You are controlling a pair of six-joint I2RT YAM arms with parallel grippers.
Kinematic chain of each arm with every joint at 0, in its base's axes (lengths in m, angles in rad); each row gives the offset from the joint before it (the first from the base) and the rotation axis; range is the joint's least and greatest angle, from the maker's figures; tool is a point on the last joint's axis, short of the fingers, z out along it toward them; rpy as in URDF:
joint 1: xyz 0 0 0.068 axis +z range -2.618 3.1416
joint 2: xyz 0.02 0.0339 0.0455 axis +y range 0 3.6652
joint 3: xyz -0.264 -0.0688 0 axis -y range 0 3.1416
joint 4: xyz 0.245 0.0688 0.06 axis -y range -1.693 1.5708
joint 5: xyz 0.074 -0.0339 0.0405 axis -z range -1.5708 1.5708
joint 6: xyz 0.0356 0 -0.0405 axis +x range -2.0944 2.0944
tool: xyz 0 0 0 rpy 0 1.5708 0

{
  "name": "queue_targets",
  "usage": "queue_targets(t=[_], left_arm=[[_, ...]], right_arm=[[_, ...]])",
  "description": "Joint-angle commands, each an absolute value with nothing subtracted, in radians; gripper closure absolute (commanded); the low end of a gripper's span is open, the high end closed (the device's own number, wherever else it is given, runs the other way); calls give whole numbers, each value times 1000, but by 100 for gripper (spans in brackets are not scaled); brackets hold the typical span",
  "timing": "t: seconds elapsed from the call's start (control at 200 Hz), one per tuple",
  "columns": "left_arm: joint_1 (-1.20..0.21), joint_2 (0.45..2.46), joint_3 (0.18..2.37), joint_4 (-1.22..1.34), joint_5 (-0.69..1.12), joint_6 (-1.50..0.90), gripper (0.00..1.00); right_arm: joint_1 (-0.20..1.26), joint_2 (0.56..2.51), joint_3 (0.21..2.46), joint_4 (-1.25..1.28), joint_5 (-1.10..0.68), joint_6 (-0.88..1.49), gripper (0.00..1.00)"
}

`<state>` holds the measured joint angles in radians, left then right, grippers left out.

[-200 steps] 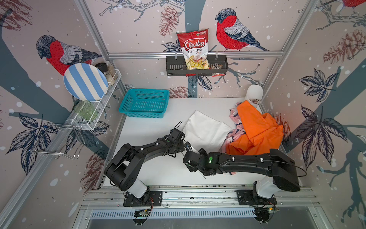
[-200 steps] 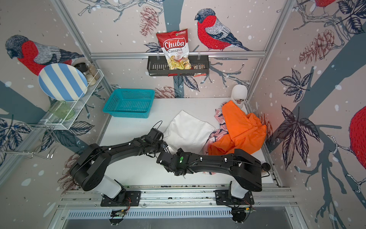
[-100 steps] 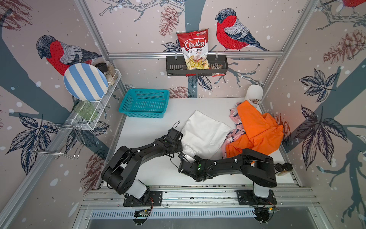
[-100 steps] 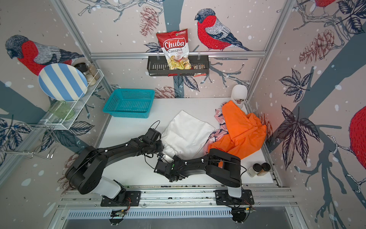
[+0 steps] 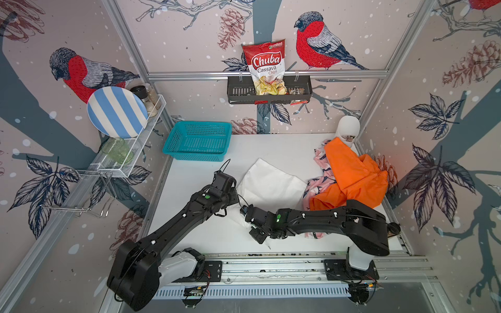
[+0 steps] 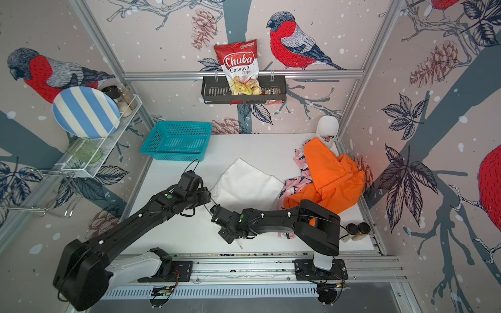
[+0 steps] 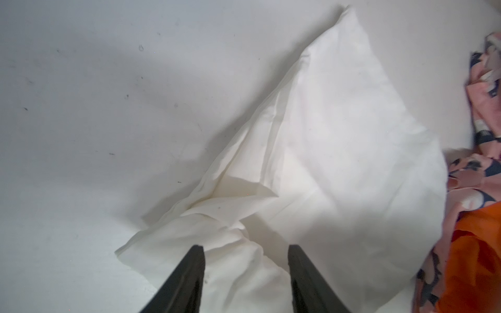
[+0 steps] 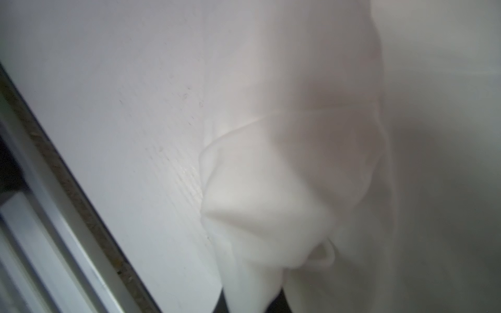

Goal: Roll up the shorts
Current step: Roll the shorts at the center of the board.

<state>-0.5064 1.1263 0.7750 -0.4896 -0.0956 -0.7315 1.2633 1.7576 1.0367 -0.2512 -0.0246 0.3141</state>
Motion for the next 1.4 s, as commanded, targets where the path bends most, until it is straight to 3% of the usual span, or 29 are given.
queue_targets(t=[0.0,0.255,0.47,0.69,0.835,1.165,1.396], left_arm=[[-505,1088,810,-601,-125,-713,44],[-512,1083,791,-580,-33,-737,43],[-545,1177,787,-457,8,-756,41],[-537,1348,793,-359,-57,-729,46],[-523,1473,814,-332,-54,-700,48],[-518,1577,811,-296,-46,-676,48],[-517,1595,807,-285,-31,-672,48]], right_arm=[[1173,1723,966,-55,-394,461,98],[916,1733,729,367,-766,735,97],[767,1797,613,506,-853,855,93],[718,1794,572,481,-837,869,63],[736,1703,632,202,-658,734,48],[966,1477,940,-498,161,532,26],[1237,1543,1063,-557,429,333,15]])
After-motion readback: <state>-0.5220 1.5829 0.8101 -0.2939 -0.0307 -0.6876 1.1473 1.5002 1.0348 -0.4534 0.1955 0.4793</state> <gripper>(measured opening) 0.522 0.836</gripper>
